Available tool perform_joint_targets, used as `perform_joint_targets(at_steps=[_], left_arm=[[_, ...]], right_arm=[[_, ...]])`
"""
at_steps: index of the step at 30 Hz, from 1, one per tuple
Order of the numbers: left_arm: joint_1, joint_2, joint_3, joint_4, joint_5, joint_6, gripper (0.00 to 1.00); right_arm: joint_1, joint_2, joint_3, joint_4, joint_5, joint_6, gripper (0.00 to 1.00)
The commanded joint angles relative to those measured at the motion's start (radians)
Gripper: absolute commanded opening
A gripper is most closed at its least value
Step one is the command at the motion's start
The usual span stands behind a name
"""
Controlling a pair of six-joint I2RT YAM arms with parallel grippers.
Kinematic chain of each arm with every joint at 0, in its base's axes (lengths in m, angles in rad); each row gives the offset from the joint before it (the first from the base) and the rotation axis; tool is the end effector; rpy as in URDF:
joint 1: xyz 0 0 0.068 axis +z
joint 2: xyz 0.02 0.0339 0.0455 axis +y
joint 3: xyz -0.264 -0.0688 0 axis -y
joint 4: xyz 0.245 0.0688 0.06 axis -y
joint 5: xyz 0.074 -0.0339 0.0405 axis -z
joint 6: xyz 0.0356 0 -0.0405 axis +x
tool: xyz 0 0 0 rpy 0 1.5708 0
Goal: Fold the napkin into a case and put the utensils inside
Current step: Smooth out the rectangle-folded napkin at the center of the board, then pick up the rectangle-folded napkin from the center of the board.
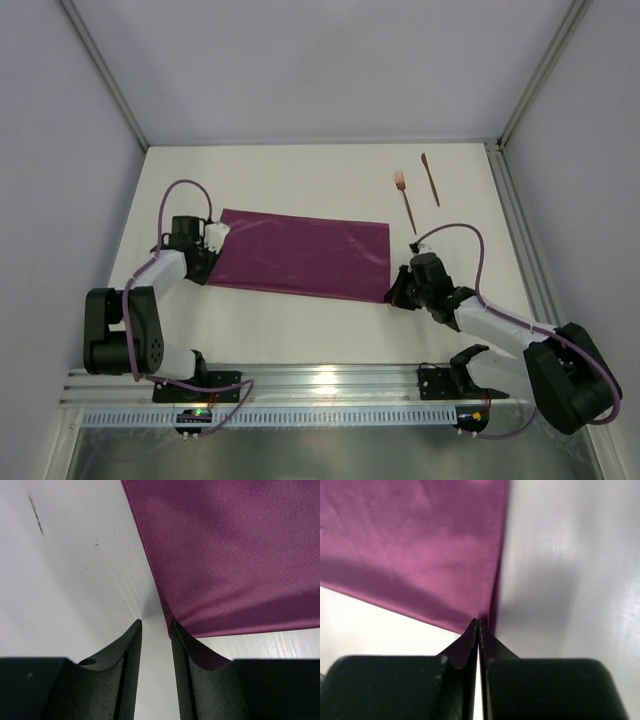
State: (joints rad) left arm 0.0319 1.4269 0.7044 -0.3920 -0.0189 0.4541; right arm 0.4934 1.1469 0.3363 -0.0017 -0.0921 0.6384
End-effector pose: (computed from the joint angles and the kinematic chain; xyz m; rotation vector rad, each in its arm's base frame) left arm 0.2537 0.0088 0.1594 0.5595 2.6391 0.1755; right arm 0.1737 0.0971 0.1385 0.1340 2.4733 0.6255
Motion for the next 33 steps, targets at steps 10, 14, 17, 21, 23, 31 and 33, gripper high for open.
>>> perform_joint_targets(at_steps=[10, 14, 17, 21, 23, 31, 33], left_arm=[[0.003, -0.009, -0.049, -0.013, 0.002, 0.018, 0.33], [0.003, -0.025, -0.054, -0.016, 0.005, 0.018, 0.33], [0.003, -0.028, -0.054, -0.021, 0.007, 0.018, 0.33], [0.003, -0.031, -0.052, -0.021, 0.008, 0.017, 0.33], [0.003, -0.037, -0.056, -0.022, 0.008, 0.017, 0.33], [0.005, -0.046, -0.051, -0.025, 0.016, 0.015, 0.33], [0.003, -0.048, -0.049, -0.025, 0.016, 0.015, 0.33]], right_arm=[[-0.084, -0.246, 0.049, -0.23, 0.06, -0.031, 0.33], [-0.084, -0.178, 0.003, -0.155, 0.005, 0.006, 0.35], [-0.085, -0.128, -0.02, -0.075, -0.046, 0.041, 0.35], [-0.085, -0.046, -0.031, -0.006, -0.093, 0.064, 0.35], [-0.084, -0.039, -0.048, 0.027, -0.107, 0.072, 0.35], [-0.085, -0.079, -0.109, 0.063, -0.106, 0.113, 0.3], [-0.084, -0.079, -0.1, 0.068, -0.094, 0.113, 0.27]])
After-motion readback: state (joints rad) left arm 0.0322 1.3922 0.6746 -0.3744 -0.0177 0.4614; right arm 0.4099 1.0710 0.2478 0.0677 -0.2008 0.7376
